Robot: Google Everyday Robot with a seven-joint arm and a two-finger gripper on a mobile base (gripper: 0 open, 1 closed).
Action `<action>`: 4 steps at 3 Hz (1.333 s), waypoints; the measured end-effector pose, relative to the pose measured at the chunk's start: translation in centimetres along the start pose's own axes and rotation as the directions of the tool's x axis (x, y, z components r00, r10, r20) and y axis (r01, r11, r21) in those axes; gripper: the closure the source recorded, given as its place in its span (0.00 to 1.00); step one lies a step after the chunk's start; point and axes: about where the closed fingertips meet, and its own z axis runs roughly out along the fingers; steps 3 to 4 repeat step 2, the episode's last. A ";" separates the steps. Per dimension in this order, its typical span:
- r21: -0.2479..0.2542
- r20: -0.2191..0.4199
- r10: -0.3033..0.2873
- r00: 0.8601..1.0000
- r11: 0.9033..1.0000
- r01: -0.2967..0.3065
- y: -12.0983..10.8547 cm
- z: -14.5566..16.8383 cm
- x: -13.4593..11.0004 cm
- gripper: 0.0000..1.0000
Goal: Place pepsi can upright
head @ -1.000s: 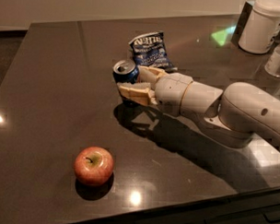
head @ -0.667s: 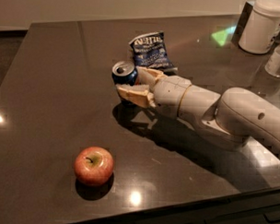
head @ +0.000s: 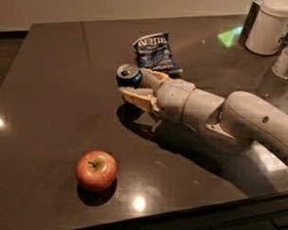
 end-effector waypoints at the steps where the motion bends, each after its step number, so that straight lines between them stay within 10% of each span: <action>1: -0.003 0.001 -0.002 1.000 1.000 0.002 0.1 0.1 -0.1 0.00; 4: -0.003 0.001 -0.002 1.000 1.000 0.002 0.2 0.1 -0.1 0.00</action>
Offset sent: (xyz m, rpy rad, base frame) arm -0.0006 0.0020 0.0009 -0.0006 -0.0015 0.0032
